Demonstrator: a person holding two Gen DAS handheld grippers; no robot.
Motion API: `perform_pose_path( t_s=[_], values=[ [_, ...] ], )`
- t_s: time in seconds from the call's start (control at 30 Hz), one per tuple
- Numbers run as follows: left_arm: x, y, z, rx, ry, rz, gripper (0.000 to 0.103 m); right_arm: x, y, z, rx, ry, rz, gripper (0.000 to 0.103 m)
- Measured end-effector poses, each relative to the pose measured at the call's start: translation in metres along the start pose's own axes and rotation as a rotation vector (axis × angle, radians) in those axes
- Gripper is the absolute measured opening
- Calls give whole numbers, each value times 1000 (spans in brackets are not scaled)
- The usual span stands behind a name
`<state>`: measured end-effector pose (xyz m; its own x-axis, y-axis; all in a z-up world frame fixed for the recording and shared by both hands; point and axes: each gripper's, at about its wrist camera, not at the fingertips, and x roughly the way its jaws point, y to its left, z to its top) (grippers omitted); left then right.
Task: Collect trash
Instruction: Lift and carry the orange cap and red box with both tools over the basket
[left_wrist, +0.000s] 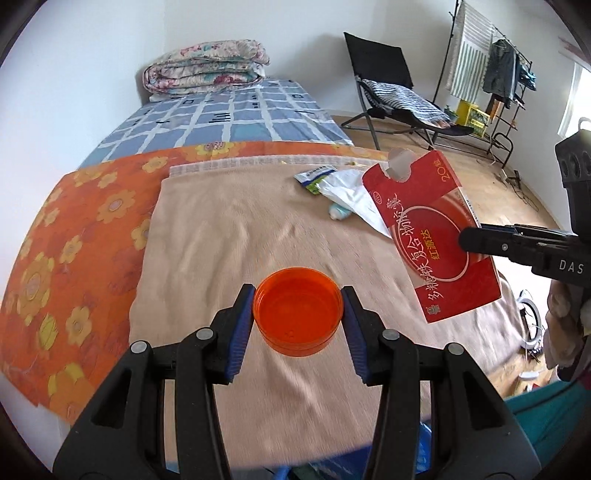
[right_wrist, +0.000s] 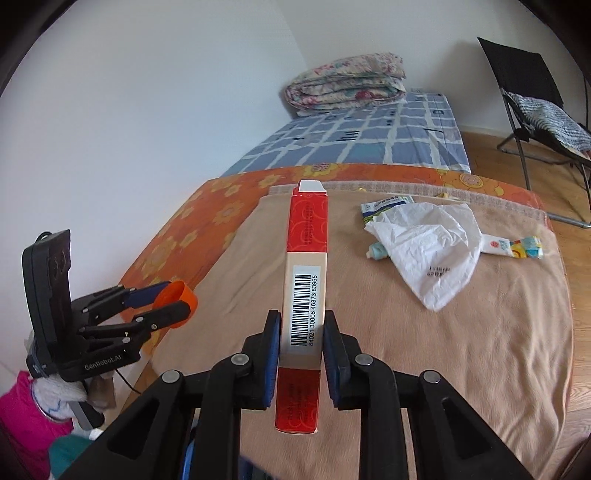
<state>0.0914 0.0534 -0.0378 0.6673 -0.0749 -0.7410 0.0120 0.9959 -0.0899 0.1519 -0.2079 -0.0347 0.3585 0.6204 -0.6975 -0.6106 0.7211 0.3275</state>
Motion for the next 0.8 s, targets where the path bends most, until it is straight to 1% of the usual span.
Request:
perform_pose_path(
  t_s=[0.07,0.17,0.23,0.37,0.43,0.6,0.8],
  values=[
    [-19,-8,-13,6,-6,-1,47,-15,8,-14,-20,0,10,21],
    [-39,-14,-29,1,-13,-9,47,-35,20,-34,-59,-8,9,21],
    [-53,-18,-41,-4,-25,-12,47,-48,26,-47,-74,-13,24,21],
    [-71,-24,-68,-24,-36,-15,47,-68,36,-72,-94,-31,34,21],
    [-74,-26,-80,-38,-30,-23,47,-73,40,-86,-95,-27,46,21],
    [-72,-30,-116,-61,23,-38,47,-77,49,-118,-119,-6,53,21],
    [-65,-27,-156,-89,91,-44,47,-71,60,-154,-163,47,53,21]
  ],
)
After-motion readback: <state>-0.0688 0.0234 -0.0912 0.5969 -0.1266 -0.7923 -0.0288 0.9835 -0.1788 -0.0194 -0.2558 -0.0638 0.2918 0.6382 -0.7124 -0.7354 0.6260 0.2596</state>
